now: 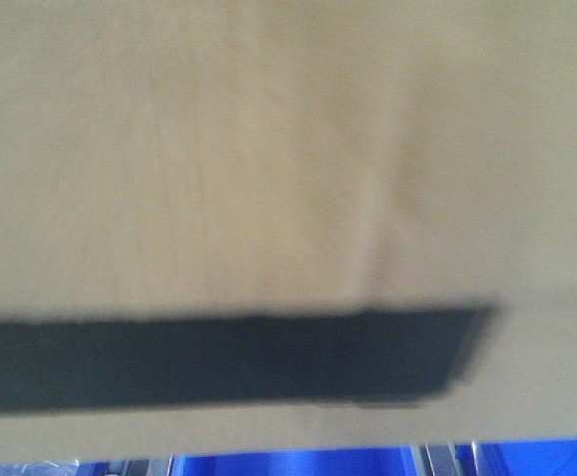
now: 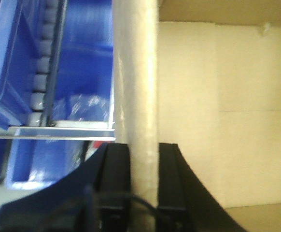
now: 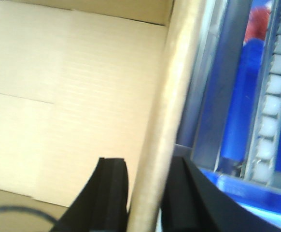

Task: Grab box from left shelf to table start
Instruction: 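Lift the gripped box up and pull it off the shelf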

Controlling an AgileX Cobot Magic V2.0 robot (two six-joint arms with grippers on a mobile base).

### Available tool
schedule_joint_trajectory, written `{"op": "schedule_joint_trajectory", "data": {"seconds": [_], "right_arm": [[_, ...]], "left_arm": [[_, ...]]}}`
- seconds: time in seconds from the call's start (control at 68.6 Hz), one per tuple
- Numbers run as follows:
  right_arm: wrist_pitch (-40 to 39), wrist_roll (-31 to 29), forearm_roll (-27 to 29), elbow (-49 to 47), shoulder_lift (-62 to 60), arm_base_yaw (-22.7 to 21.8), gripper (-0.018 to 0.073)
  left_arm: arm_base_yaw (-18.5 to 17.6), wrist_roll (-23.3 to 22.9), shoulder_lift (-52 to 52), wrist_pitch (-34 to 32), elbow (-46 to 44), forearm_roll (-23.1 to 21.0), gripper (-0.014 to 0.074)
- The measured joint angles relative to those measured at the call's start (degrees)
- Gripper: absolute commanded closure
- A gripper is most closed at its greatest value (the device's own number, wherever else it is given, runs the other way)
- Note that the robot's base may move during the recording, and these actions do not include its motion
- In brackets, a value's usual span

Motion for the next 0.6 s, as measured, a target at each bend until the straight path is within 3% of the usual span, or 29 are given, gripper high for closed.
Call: {"op": "schedule_joint_trajectory", "data": {"seconds": [0.321, 0.598], "right_arm": [[-0.2, 0.8, 0.7, 0.9, -17.8, 0.0, 0.0503], [-0.2, 0.7, 1.2, 0.9, -22.8, 0.0, 0.0503]], "left_arm": [[0.0, 0.0, -11.3, 1.1, 0.1, -6.5, 0.0688], [0.0, 0.0, -13.3, 1.1, 0.1, -8.1, 0.0688]]}}
